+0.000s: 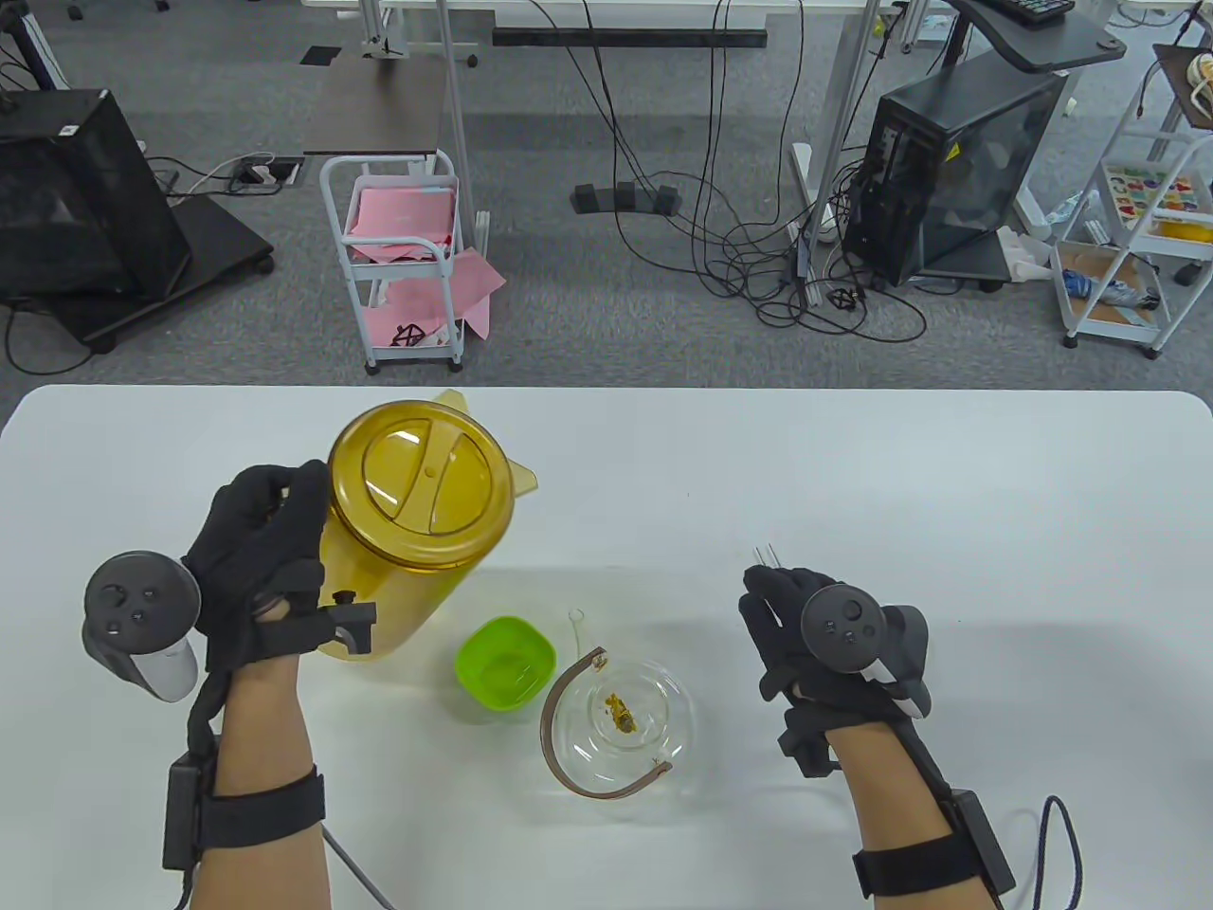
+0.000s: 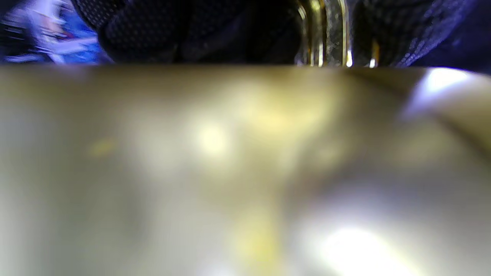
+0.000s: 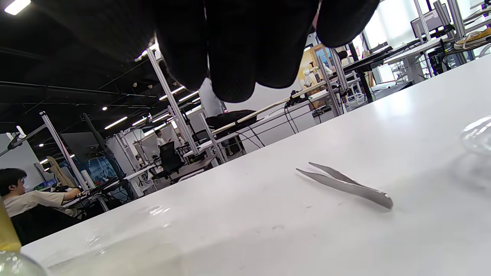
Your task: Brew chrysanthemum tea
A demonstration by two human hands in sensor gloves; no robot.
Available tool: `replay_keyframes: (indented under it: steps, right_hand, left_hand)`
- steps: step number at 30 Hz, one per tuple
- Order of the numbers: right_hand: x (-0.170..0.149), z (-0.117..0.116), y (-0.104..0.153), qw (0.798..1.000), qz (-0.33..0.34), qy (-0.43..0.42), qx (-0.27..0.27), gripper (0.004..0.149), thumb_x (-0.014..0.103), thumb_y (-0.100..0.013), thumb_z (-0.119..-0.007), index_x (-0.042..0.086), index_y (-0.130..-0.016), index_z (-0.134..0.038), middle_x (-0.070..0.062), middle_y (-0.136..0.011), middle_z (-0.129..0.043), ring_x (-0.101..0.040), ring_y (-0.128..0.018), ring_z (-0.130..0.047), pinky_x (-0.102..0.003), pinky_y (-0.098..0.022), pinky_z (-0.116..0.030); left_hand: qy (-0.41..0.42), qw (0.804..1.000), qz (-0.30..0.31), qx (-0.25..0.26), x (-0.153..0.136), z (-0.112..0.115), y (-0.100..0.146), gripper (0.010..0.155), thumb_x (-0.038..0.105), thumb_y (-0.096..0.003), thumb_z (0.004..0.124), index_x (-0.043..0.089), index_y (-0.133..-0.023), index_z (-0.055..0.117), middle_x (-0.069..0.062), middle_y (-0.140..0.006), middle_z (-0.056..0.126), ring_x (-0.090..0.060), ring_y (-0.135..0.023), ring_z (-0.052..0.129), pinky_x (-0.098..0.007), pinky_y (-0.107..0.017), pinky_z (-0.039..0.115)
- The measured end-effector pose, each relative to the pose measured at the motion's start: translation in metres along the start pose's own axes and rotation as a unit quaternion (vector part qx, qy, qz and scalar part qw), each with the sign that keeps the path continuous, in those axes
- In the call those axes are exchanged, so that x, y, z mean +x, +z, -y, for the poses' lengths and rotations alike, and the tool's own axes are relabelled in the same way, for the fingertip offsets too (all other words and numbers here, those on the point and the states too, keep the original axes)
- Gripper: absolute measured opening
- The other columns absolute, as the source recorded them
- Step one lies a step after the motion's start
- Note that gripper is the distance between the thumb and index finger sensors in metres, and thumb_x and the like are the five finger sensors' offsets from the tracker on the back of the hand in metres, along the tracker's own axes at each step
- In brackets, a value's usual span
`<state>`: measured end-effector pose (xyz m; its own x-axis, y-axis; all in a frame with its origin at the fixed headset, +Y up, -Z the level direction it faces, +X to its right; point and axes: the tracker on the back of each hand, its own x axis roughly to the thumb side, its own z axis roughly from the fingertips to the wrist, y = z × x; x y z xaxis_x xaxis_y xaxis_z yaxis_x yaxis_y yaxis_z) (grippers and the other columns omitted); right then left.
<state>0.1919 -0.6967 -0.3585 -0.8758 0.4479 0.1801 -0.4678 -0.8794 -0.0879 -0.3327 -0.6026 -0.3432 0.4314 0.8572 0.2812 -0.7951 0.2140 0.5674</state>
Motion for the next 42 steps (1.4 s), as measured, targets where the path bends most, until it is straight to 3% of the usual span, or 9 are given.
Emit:
replay_keyframes:
  steps: [4,9,12,16,20,25,31,37,42]
  right_hand:
    - [-0.001,0.001,0.000,1.000,-0.002,-0.001,-0.001,0.052,0.052,-0.058,-0.068,0.026,-0.103,-0.076,-0.005,-0.102,-0.078,-0.039,-0.101,-0.076,-0.067,-0.071,-0.053]
    - [-0.001,0.001,0.000,1.000,-0.001,-0.001,-0.001,0.053,0.052,-0.058,-0.068,0.026,-0.103,-0.075,-0.005,-0.102,-0.078,-0.039,-0.100,-0.076,-0.066,-0.071,-0.053]
    - [-0.001,0.001,0.000,1.000,0.002,-0.003,-0.002,0.053,0.053,-0.058,-0.067,0.026,-0.103,-0.075,-0.005,-0.103,-0.078,-0.039,-0.101,-0.076,-0.067,-0.071,-0.053]
    - [0.003,0.003,0.001,1.000,0.012,-0.013,-0.005,0.053,0.053,-0.058,-0.067,0.026,-0.103,-0.075,-0.005,-0.103,-0.078,-0.039,-0.101,-0.076,-0.067,-0.071,-0.053]
    - [0.008,0.002,0.002,1.000,0.027,-0.008,-0.004,0.053,0.053,-0.058,-0.067,0.026,-0.103,-0.075,-0.004,-0.103,-0.077,-0.038,-0.101,-0.075,-0.066,-0.072,-0.053]
    - [0.013,0.001,0.000,0.999,0.041,-0.010,-0.002,0.053,0.053,-0.058,-0.067,0.026,-0.103,-0.074,-0.004,-0.103,-0.077,-0.038,-0.101,-0.075,-0.067,-0.072,-0.052]
    - [0.017,0.000,0.002,0.999,0.051,-0.007,-0.001,0.053,0.053,-0.058,-0.067,0.027,-0.103,-0.074,-0.004,-0.103,-0.077,-0.038,-0.101,-0.075,-0.067,-0.072,-0.052]
    - [0.019,-0.004,0.002,0.999,0.052,0.005,0.005,0.052,0.053,-0.058,-0.067,0.027,-0.103,-0.075,-0.004,-0.103,-0.077,-0.038,-0.102,-0.075,-0.067,-0.072,-0.052]
    - [0.008,0.007,0.002,0.999,0.030,-0.009,-0.017,0.052,0.053,-0.058,-0.067,0.027,-0.103,-0.075,-0.005,-0.104,-0.076,-0.038,-0.102,-0.074,-0.067,-0.072,-0.052]
  left_hand:
    - [0.078,0.993,-0.081,0.025,-0.044,0.009,0.001,0.054,0.068,-0.0505,0.082,0.018,-0.069,0.089,-0.009,-0.056,0.095,-0.038,-0.056,0.086,-0.069,-0.068,0.057]
    - [0.122,0.988,-0.093,0.007,-0.064,0.026,0.003,0.058,0.066,-0.0521,0.077,0.016,-0.080,0.081,-0.011,-0.067,0.089,-0.040,-0.064,0.080,-0.070,-0.071,0.049]
    - [0.101,0.990,-0.099,-0.015,-0.064,0.029,0.004,0.061,0.062,-0.0556,0.066,0.017,-0.097,0.067,-0.015,-0.088,0.078,-0.045,-0.079,0.070,-0.072,-0.073,0.039]
    - [-0.025,0.999,-0.025,-0.026,-0.019,0.030,0.008,0.067,0.053,-0.0601,0.062,0.024,-0.115,0.038,-0.020,-0.120,0.044,-0.050,-0.106,0.044,-0.072,-0.074,0.025]
    - [-0.073,0.991,0.109,-0.021,0.047,0.035,0.022,0.062,0.056,-0.0590,0.067,0.024,-0.111,0.056,-0.018,-0.122,0.050,-0.049,-0.109,0.045,-0.070,-0.075,0.027]
    - [-0.062,0.960,0.203,-0.184,0.088,0.060,0.062,0.055,0.055,-0.0595,0.066,0.024,-0.104,0.072,-0.015,-0.114,0.073,-0.047,-0.103,0.065,-0.071,-0.076,0.040]
    - [-0.166,0.925,0.226,-0.255,0.046,0.087,0.105,0.055,0.057,-0.0586,0.068,0.025,-0.102,0.076,-0.013,-0.109,0.080,-0.045,-0.098,0.073,-0.070,-0.076,0.047]
    - [-0.228,0.906,0.204,-0.292,-0.005,0.099,0.113,0.053,0.057,-0.0577,0.069,0.023,-0.097,0.081,-0.011,-0.101,0.088,-0.042,-0.092,0.081,-0.067,-0.074,0.053]
    - [-0.221,0.916,0.173,-0.287,-0.021,0.096,0.109,0.052,0.056,-0.0574,0.069,0.023,-0.094,0.084,-0.011,-0.098,0.091,-0.041,-0.089,0.083,-0.066,-0.073,0.056]
